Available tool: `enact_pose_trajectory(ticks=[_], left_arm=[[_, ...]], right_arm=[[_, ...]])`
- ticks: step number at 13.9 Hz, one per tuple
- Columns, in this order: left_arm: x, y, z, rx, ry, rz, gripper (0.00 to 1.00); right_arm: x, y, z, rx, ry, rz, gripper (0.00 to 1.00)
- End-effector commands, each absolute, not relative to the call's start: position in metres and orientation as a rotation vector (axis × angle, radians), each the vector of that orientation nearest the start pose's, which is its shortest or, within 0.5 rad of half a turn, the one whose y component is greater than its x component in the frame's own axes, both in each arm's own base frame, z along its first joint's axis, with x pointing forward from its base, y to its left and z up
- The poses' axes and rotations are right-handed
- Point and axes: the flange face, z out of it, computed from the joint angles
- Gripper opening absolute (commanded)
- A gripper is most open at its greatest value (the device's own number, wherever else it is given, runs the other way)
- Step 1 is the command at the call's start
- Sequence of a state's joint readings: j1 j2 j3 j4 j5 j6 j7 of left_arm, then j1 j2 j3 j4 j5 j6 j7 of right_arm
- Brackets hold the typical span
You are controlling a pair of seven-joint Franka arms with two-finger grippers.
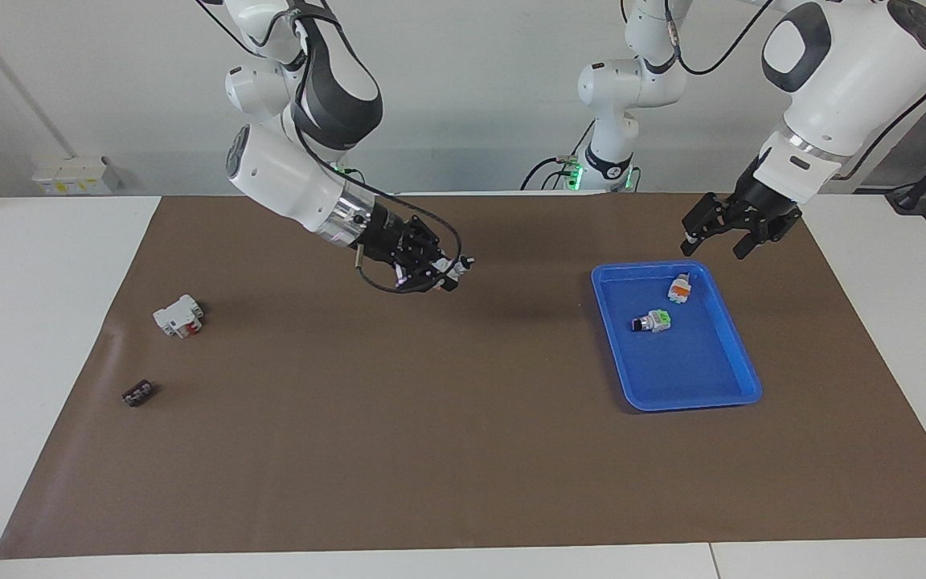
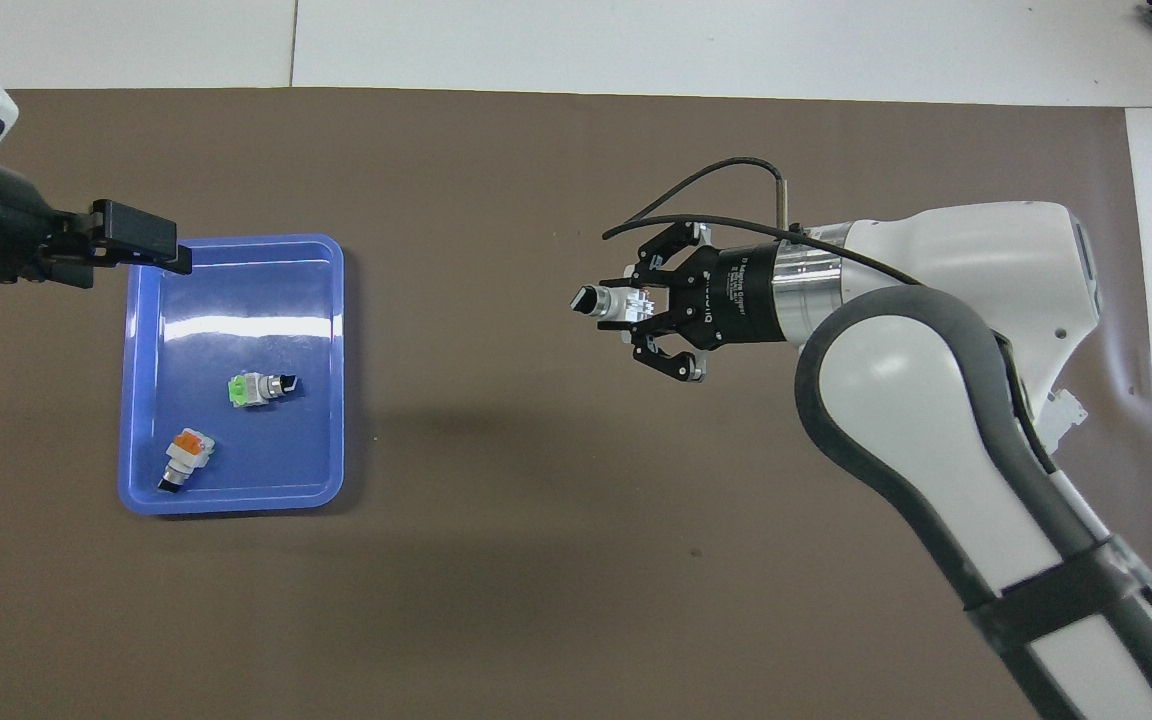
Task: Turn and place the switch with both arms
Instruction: 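Lift the switch with the right gripper while the left gripper approaches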
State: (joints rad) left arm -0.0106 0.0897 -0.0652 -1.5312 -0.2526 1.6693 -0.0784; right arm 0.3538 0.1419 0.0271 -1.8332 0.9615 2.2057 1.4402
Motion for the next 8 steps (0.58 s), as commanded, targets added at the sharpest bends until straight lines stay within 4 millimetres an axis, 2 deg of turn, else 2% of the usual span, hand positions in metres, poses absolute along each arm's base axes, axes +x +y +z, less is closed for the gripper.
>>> enact_pose_trajectory(ticks=[1, 4, 8], left_arm=[[0.578, -0.077, 0.600, -3.545, -0.078, 0.006, 0.96], [0.567, -0.094, 0.601, -3.709, -0.111, 0.069, 0.88], [0.547, -0.119, 0.586, -3.866, -0.168, 0.182, 0.68]], right_arm=[[0.559, 0.304, 0.494, -1.673, 1.649, 0.635, 0.00], [0.551, 0.322, 0.493, -1.669, 1.634, 0.590, 0.00], [0.550, 0.325, 0.493, -1.665, 1.633, 0.581, 0.00]])
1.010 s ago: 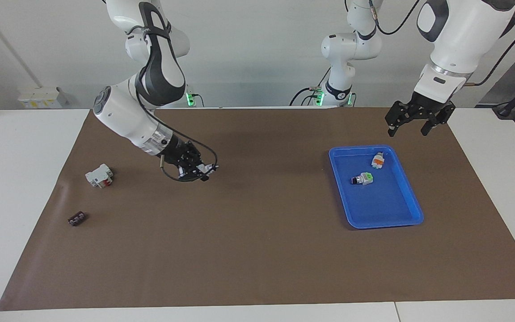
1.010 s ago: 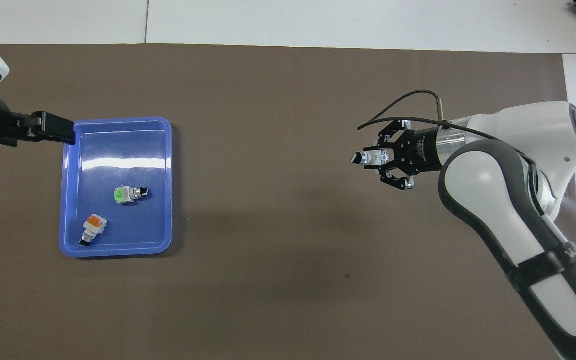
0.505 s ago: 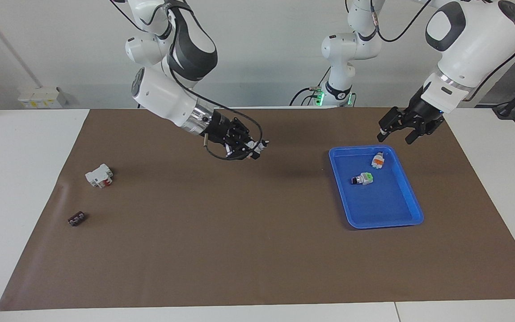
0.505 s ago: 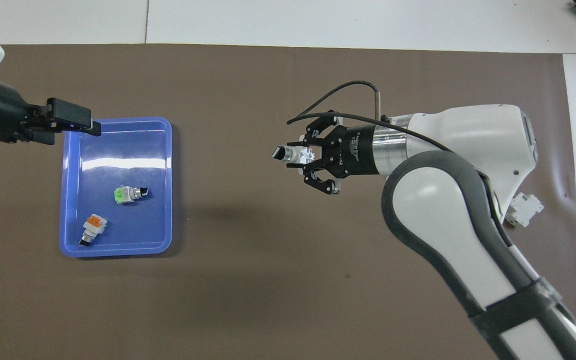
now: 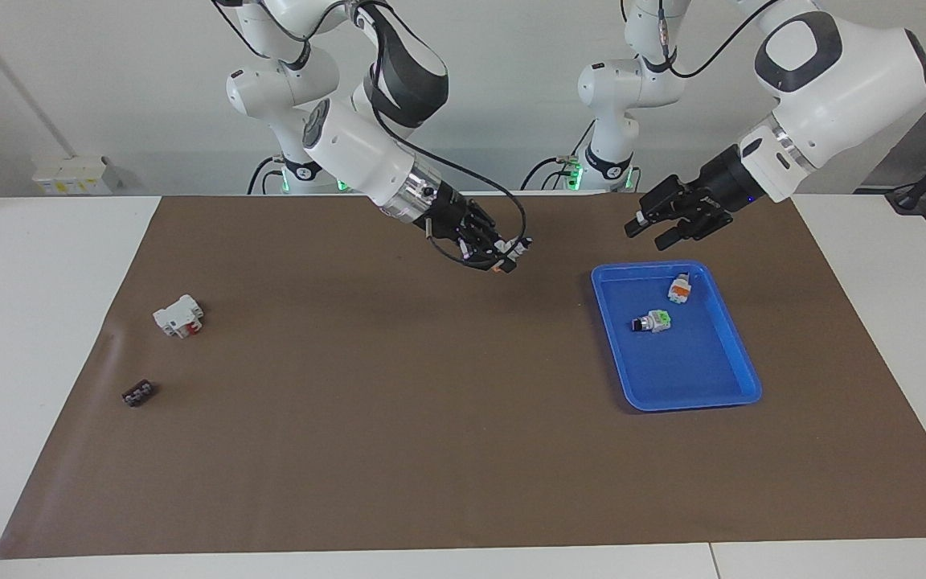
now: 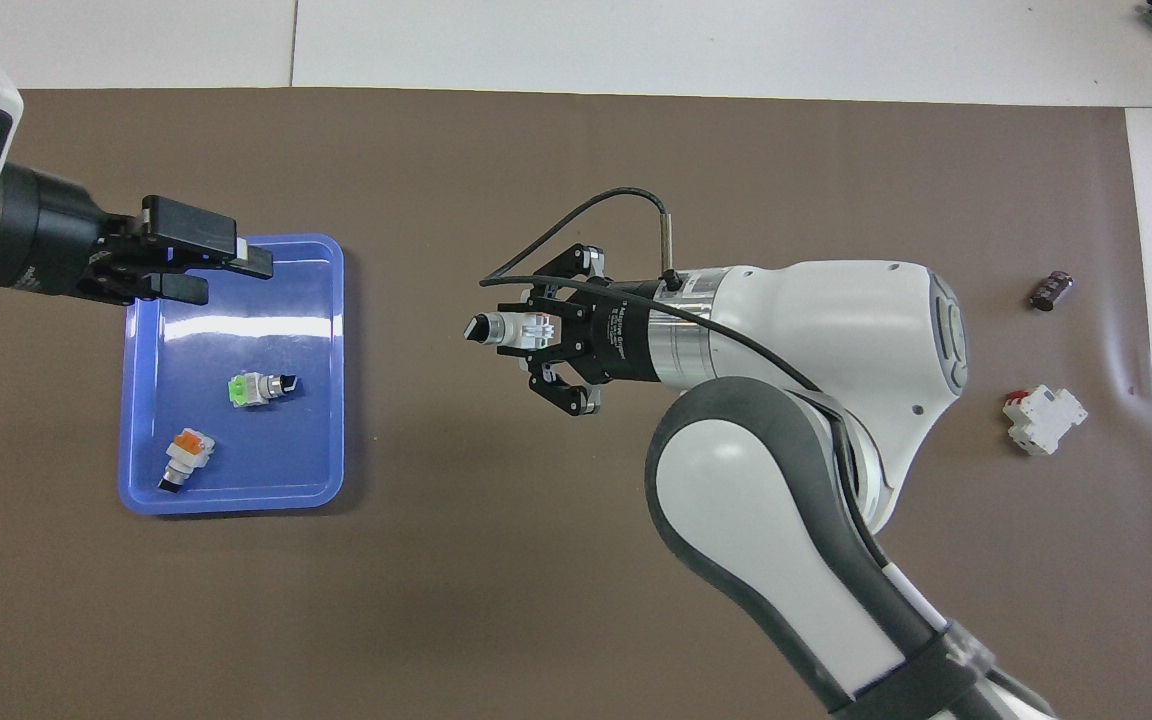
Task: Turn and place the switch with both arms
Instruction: 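Close the left gripper on the switch held by the right gripper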
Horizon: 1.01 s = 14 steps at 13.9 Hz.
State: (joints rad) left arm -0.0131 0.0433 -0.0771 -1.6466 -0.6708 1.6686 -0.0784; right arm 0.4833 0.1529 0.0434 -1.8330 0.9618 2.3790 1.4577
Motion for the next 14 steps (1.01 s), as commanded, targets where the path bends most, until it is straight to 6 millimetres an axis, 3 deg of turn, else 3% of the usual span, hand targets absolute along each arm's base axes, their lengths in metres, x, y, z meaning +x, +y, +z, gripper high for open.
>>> enact_pose_trajectory(ticks=[1, 5, 8, 14], left_arm=[[0.545, -0.124, 0.582, 2.360, 0.122, -0.108, 0.64], [0.533, -0.195, 0.575, 2.336, 0.046, -0.065, 0.61], [0.526, -0.224, 0.569, 2.299, 0.017, -0.007, 0.59], [0.527, -0.230, 0.566, 2.280, -0.205, 0.117, 0.53]], right_arm=[[0.550, 0.325, 0.493, -1.665, 1.633, 0.581, 0.00], [0.550, 0.325, 0.493, -1.665, 1.633, 0.581, 0.00], [0.551, 0.325, 0.493, -1.664, 1.635, 0.578, 0.00], [0.551, 0.324, 0.493, -1.662, 1.636, 0.577, 0.00]])
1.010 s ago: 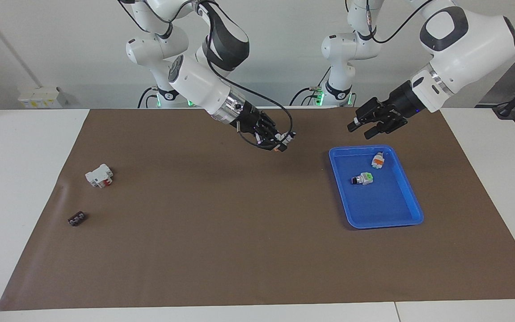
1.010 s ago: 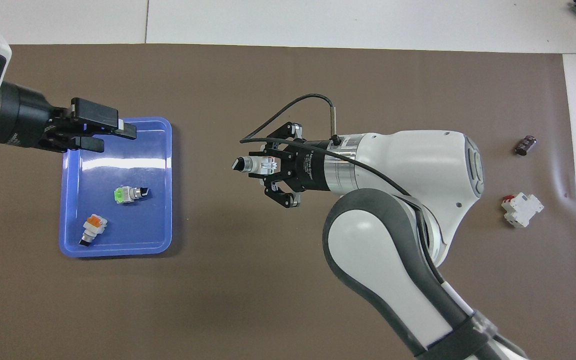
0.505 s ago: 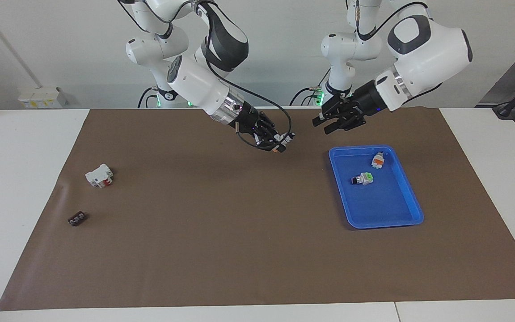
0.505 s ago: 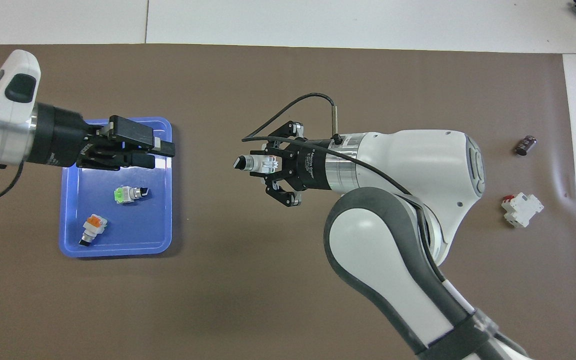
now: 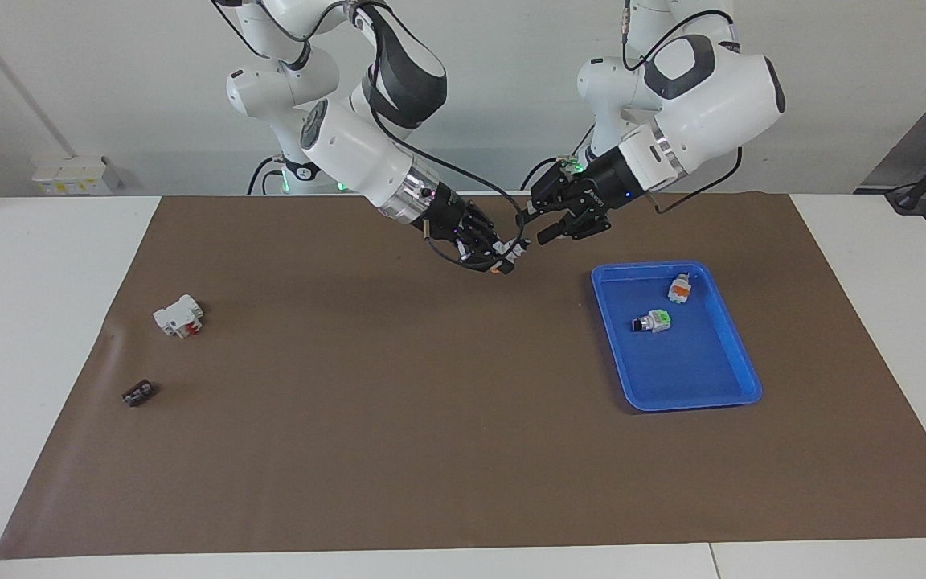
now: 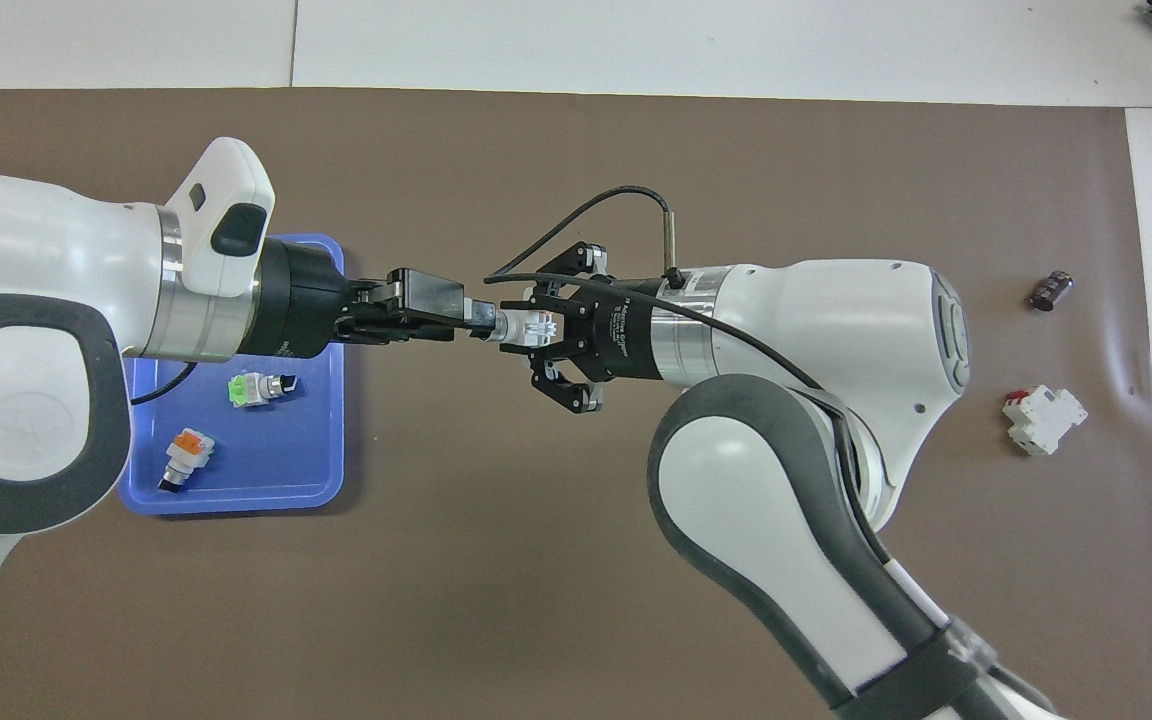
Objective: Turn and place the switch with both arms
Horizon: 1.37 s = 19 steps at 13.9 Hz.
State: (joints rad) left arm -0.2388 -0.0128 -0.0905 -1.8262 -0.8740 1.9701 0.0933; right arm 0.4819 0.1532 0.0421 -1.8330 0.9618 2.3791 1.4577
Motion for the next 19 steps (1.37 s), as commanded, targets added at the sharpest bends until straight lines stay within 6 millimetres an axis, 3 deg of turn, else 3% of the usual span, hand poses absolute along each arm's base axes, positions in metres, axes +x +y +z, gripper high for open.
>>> enact_pose_trajectory(ticks=[1, 4, 7, 12, 19], left_arm=[[0.529, -0.230, 0.566, 2.280, -0.223, 0.140, 0.51], [0.525, -0.242, 0.560, 2.275, -0.334, 0.185, 0.50], [0.527, -0.242, 0.554, 2.271, -0.405, 0.230, 0.50], [0.528, -0.241, 0.553, 2.263, -0.470, 0.266, 0.37], [0.532, -0.245, 0.545, 2.263, -0.529, 0.317, 0.35]], right_arm=[[0.551, 0.324, 0.493, -1.662, 1.636, 0.577, 0.00], [0.551, 0.325, 0.493, -1.663, 1.635, 0.578, 0.00], [0.551, 0.325, 0.493, -1.663, 1.635, 0.578, 0.00], [0.551, 0.325, 0.493, -1.663, 1.633, 0.578, 0.00], [0.552, 0.324, 0.493, -1.661, 1.636, 0.576, 0.00]])
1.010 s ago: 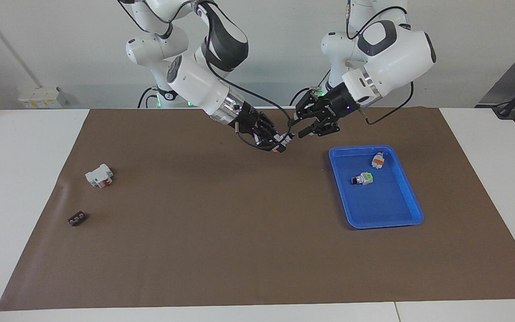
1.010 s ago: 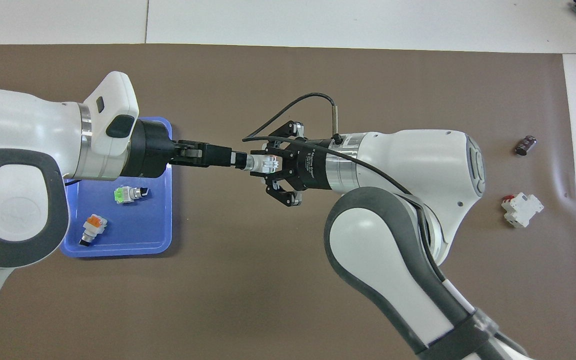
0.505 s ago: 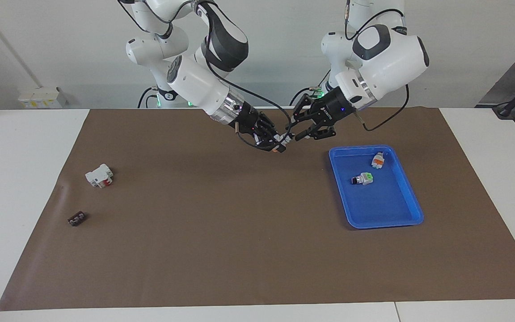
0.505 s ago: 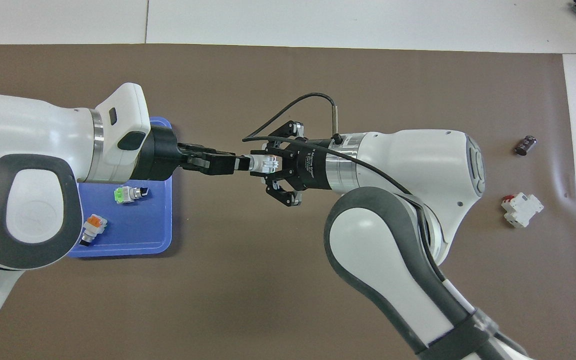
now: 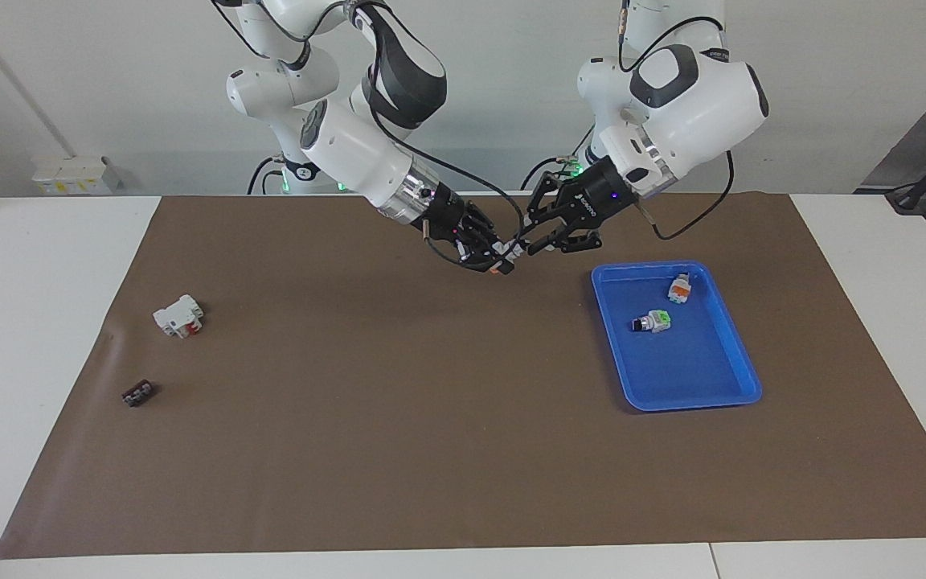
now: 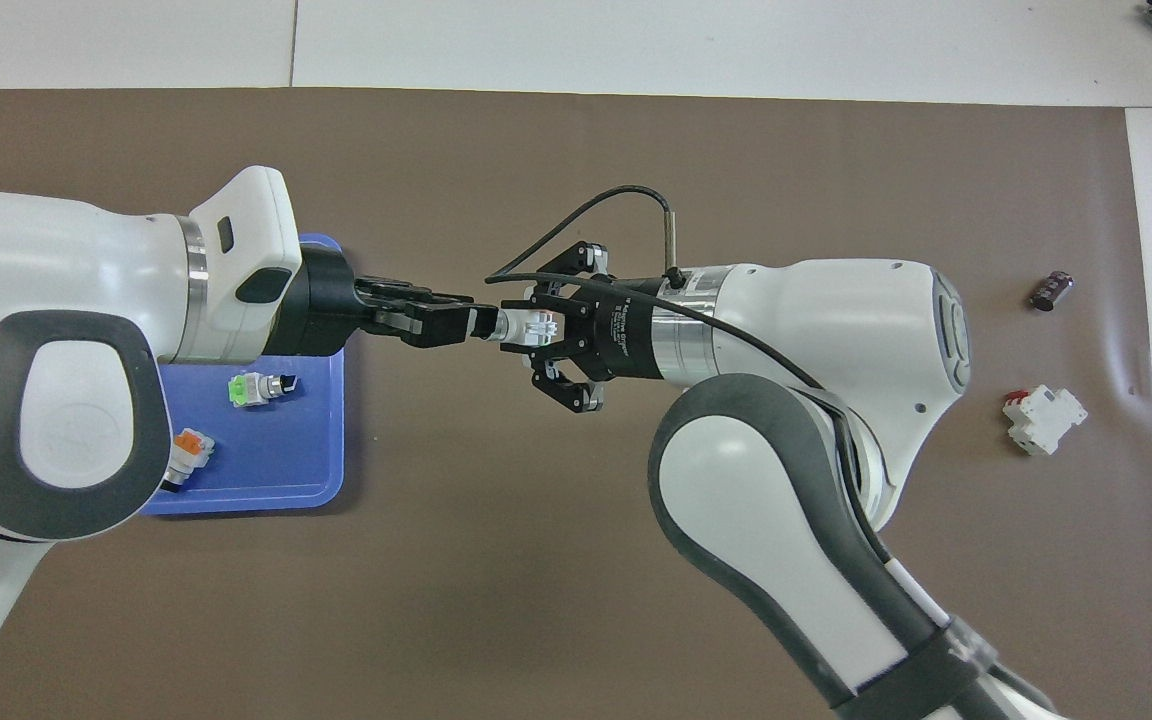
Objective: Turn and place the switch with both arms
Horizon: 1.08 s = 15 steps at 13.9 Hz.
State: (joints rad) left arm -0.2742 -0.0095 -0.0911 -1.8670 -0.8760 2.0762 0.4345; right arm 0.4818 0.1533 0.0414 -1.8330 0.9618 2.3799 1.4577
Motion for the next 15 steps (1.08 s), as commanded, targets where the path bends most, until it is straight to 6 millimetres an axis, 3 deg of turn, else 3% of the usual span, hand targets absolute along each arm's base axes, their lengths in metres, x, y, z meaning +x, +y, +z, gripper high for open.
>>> enact_pose_trajectory(ticks=[1, 11, 13, 15], left_arm=[[0.5300, -0.2458, 0.5408, 2.263, -0.542, 0.313, 0.35], [0.5245, -0.2430, 0.5340, 2.260, -0.597, 0.301, 0.26], [0.5234, -0.2427, 0.5316, 2.261, -0.598, 0.295, 0.26], [0.5221, -0.2431, 0.5313, 2.259, -0.601, 0.286, 0.36]], right_arm=[[0.5513, 0.3252, 0.4926, -1.662, 1.635, 0.577, 0.00], [0.5526, 0.3244, 0.4942, -1.654, 1.635, 0.564, 0.00], [0.5531, 0.3236, 0.4939, -1.648, 1.638, 0.558, 0.00], [0.5534, 0.3234, 0.4941, -1.646, 1.639, 0.555, 0.00]])
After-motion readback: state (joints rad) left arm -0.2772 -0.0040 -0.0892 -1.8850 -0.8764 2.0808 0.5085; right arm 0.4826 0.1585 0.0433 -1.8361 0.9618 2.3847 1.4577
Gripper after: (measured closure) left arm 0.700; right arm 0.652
